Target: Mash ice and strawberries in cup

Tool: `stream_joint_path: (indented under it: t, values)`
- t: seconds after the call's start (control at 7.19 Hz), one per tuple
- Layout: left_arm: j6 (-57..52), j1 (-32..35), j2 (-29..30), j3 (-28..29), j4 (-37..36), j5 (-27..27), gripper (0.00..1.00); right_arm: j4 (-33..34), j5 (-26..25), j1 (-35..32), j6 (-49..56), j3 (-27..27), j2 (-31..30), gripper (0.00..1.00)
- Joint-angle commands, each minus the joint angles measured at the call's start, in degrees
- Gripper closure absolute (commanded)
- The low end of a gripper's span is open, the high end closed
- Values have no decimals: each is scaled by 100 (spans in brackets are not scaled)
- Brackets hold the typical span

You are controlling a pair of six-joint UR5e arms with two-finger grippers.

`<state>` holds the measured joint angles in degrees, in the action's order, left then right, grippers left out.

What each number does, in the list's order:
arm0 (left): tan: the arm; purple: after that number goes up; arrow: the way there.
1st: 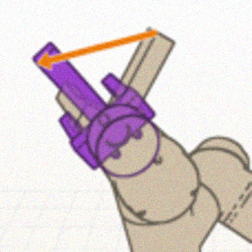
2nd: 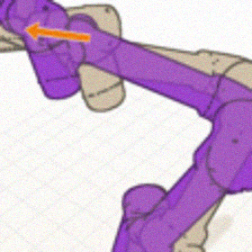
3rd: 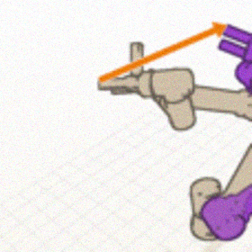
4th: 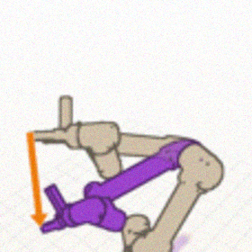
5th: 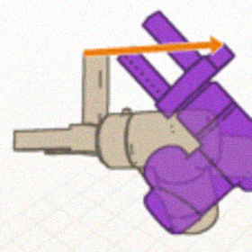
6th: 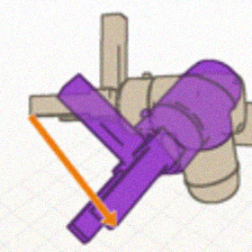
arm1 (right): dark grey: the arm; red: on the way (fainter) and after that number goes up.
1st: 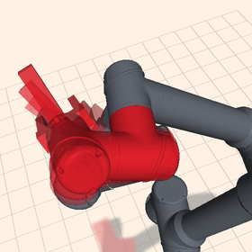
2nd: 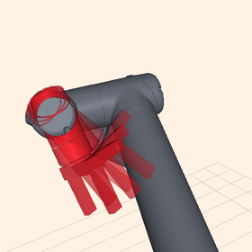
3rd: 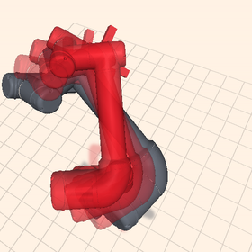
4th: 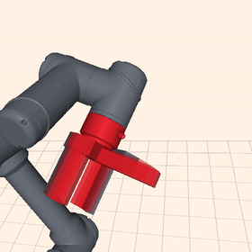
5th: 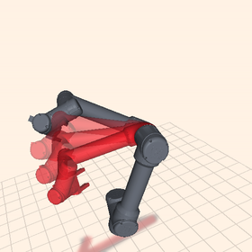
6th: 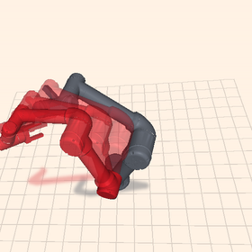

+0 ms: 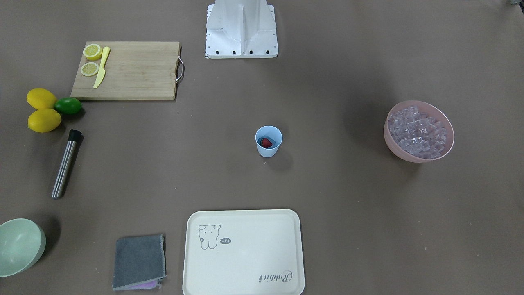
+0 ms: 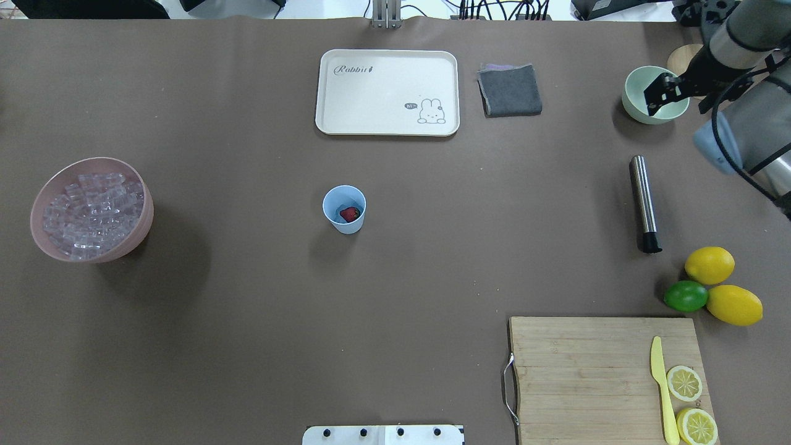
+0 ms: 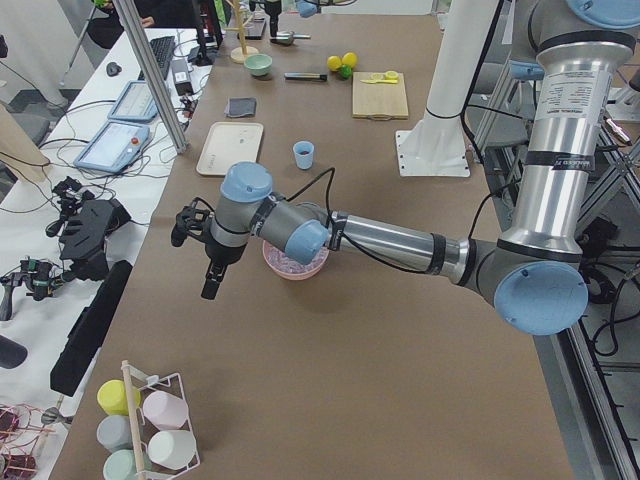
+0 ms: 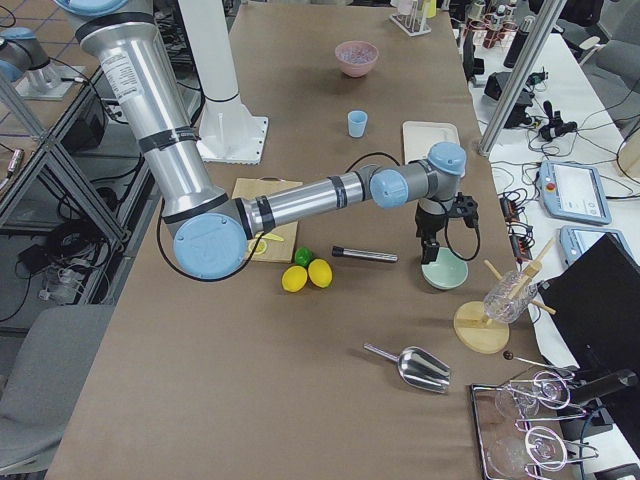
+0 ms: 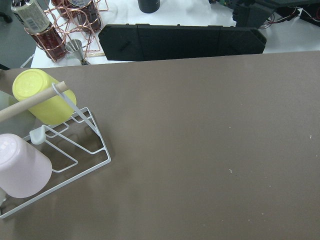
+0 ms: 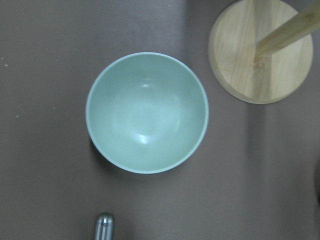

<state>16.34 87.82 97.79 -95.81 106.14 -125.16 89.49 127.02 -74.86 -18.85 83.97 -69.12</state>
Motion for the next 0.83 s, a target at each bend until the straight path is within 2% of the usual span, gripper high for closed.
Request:
stream_joint_path:
  t: [0.0, 0.14, 0.56, 0.7]
  values:
    - [-517, 279, 4, -35, -375, -465, 2, 77, 671, -938, 924, -4, -748, 0]
    - [-535, 297, 3, -34, -366, -413, 2, 8, 1136, -1456, 927, 22, -1213, 0]
    - [-544, 429, -14, 71, -76, -447, 2, -63, 1132, -2023, 944, 995, -2094, 0]
    - [-544, 429, -232, 1, -15, -465, 2, -142, 1602, -2241, 901, 1024, -2131, 0]
